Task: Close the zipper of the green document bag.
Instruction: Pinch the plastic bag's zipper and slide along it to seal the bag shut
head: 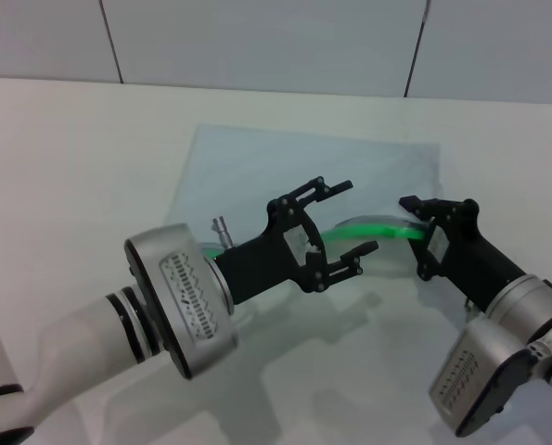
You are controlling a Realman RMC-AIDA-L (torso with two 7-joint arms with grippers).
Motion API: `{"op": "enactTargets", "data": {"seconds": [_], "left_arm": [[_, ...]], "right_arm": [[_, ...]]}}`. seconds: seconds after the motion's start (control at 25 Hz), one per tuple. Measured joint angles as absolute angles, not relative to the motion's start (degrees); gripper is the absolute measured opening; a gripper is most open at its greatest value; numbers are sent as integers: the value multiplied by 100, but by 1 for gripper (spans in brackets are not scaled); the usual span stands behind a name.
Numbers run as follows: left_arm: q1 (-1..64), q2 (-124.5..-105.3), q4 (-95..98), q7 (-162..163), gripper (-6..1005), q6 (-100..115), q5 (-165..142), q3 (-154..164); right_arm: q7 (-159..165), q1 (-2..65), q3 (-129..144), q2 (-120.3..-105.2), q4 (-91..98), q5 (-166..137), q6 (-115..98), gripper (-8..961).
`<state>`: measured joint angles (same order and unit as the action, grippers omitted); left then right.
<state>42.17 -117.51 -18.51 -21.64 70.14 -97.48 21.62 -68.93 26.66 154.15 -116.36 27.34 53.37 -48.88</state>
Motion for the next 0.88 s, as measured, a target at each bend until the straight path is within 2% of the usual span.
{"op": "enactTargets", "data": {"seconds": [0.88], "left_arm": [[4162,-11768,-2012,-3841,754,6763,-9711,2019]], "right_arm": [[-7031,2759,15648,-11639,3059,5264,-4947,51]]}}
